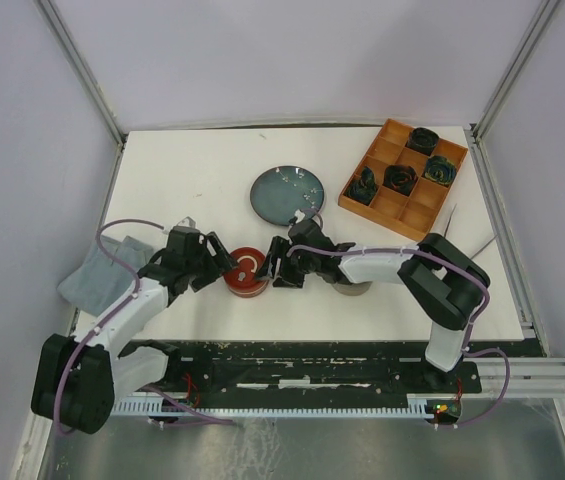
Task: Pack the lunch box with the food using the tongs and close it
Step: Close the box lid on the packing box.
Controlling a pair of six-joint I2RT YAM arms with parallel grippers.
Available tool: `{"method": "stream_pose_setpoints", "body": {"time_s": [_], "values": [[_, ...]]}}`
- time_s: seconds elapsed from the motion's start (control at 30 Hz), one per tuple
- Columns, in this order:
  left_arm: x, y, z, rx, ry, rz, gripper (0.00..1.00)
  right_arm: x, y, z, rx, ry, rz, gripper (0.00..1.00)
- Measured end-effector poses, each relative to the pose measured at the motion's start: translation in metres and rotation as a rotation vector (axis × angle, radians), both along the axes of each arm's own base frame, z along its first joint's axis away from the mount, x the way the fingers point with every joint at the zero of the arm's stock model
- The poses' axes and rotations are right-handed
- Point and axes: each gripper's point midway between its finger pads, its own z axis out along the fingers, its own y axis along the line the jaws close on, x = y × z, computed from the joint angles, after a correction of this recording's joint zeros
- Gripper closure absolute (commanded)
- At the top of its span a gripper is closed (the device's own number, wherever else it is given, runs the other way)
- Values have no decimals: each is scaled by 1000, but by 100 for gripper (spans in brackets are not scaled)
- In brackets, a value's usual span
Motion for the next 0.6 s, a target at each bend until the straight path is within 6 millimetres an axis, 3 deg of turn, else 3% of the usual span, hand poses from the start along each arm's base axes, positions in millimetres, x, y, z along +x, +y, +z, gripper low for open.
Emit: {"method": "stream_pose_setpoints", "body": {"time_s": [0.27,0.6], "values": [[6,-12,-7,-18,-6,-94,25,4,-5,4,-52,-28,38,30],[7,-12,-3,-23,-21,-104,25,21,-17,13,-140,-75,34,31]]}}
